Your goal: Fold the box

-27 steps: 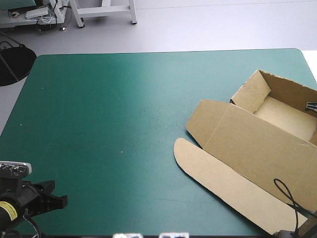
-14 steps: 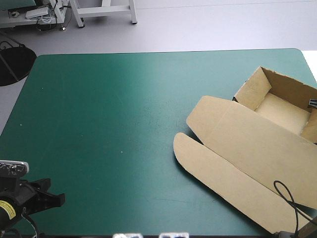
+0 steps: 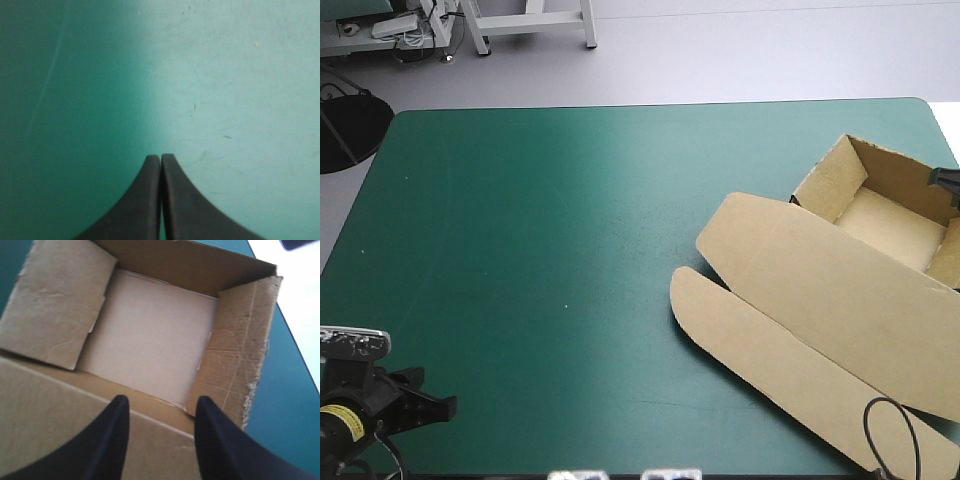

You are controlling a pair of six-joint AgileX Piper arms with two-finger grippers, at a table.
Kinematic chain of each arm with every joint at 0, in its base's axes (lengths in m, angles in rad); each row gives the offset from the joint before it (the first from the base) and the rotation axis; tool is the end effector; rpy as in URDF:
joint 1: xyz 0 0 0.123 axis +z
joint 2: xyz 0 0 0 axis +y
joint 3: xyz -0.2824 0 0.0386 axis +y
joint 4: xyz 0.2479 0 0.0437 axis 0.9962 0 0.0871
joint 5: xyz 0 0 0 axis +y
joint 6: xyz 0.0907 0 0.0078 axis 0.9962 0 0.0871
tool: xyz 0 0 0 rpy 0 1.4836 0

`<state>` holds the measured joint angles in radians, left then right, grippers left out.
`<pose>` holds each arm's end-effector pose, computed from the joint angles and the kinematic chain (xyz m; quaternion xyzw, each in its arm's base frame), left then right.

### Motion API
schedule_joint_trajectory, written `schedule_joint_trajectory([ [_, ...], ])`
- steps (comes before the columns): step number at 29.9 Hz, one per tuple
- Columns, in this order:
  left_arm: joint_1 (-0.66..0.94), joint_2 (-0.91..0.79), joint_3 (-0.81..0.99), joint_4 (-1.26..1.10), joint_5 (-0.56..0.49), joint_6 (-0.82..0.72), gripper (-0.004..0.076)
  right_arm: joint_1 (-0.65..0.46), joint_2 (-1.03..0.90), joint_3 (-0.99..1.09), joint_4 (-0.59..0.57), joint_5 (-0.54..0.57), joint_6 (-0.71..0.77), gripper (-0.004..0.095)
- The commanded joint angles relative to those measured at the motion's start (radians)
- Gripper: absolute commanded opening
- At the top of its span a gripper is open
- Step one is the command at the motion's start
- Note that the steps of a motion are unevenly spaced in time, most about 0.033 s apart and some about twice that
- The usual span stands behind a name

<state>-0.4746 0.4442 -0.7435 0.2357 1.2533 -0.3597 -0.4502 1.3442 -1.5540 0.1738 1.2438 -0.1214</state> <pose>0.0479 -0.0019 0.3268 0.0495 0.9309 -0.0313 0.3606 0.2408 -0.0998 0.4285 0.1565 0.9351 -0.0030 0.3179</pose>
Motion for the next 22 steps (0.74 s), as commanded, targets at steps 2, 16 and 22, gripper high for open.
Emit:
schedule_joint_trajectory([
  [2, -0.004, -0.019, 0.070, 0.003, -0.048, 0.007, -0.0009, 0.087, -0.188, 0.097, 0.023, 0.005, -0.106, 0.0076],
  [16, -0.004, -0.267, 0.230, -0.034, -0.130, 0.114, -0.0009, 0.280, -0.694, 0.679, 0.039, -0.145, -0.167, -0.0013],
  [22, -0.004, -0.310, 0.237, -0.042, -0.164, 0.116, -0.0009, 0.280, -0.805, 0.873, 0.051, -0.223, -0.174, -0.0013],
])
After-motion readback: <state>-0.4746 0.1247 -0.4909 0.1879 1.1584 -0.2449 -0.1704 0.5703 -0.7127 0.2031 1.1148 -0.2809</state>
